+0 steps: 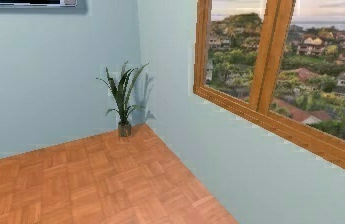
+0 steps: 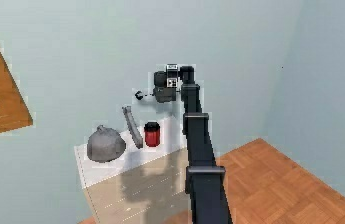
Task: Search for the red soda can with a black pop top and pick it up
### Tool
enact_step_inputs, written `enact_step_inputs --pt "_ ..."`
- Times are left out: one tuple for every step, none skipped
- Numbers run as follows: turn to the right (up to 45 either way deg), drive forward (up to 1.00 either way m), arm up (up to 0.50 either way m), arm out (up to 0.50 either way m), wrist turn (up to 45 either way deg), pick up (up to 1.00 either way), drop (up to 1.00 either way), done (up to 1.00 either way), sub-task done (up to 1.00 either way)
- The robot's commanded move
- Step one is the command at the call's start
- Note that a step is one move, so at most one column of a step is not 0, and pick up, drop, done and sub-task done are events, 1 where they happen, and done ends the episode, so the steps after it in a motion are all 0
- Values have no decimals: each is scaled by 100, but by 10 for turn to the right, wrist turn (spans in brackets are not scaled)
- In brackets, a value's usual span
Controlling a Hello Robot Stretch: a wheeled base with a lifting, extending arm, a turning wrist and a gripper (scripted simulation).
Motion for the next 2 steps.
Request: enact_step_inputs --pt "0 0 -30 0 0 0 0 0 0" --pt "0 0 0 0 0 100 0 0 0"
